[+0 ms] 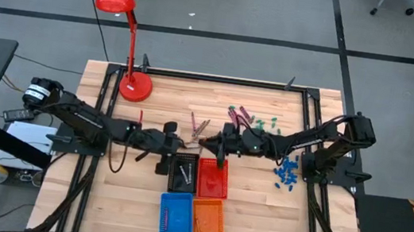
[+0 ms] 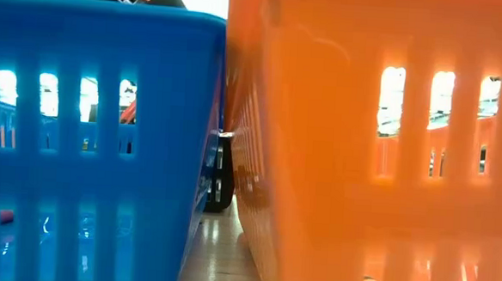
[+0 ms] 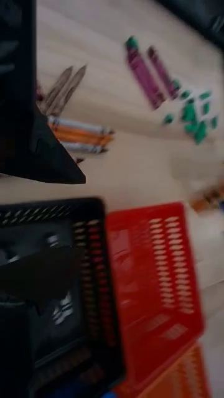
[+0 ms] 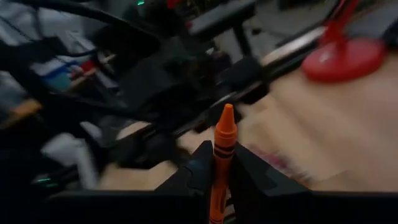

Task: Sort crayons
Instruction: Put the orange crayon into the orange basket

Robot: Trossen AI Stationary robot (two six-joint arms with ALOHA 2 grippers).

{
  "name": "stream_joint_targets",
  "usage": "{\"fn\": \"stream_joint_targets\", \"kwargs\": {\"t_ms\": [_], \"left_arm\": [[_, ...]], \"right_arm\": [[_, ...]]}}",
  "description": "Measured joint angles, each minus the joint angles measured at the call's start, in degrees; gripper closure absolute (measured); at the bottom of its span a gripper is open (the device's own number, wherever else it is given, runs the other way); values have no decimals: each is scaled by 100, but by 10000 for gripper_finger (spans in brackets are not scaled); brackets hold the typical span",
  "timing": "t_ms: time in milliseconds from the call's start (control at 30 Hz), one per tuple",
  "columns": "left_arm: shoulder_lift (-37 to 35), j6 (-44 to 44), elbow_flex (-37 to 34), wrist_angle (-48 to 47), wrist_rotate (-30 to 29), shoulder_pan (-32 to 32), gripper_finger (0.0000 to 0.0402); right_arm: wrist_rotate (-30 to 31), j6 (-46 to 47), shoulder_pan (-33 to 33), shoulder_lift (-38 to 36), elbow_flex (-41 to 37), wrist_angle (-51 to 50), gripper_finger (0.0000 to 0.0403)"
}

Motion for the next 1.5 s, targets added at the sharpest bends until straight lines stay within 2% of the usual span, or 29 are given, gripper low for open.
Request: {"fn": "stream_joint_targets", "kwargs": {"t_ms": [400,500,600,733,867,1100,1233,1400,1500], "left_arm": [[0,223,-2,-68,-48,-244,217],[0,422,-1,55,-92,-543,217],[0,628,-117,231,-499,-938,217],[-75,866,-489,704,-1249,-1469,217],[-332,981,-1032,1461,-1559,-1898,217],[-1253,1078,-1699,1860,-1766,-2403,217],[-1732,851,-1931,1689,-1766,-2640,217],[-1981,473,-2179,1631,-1767,-2873,217],[-2023,361,-2303,1572,-1770,-2986,217]], "right_arm": [[62,1703,1047,24,26,-530,355],[516,2085,1450,24,414,-1744,355],[1041,2374,1853,39,984,-3011,355],[1753,2715,2276,28,1611,-3724,355],[2089,3194,2586,318,2054,-4229,355],[1453,4005,2666,1466,3104,-4605,355],[1147,4689,2680,2030,3883,-5692,355],[722,5577,2740,2486,4807,-7393,355],[424,5954,2748,2589,5065,-7680,355]]}}
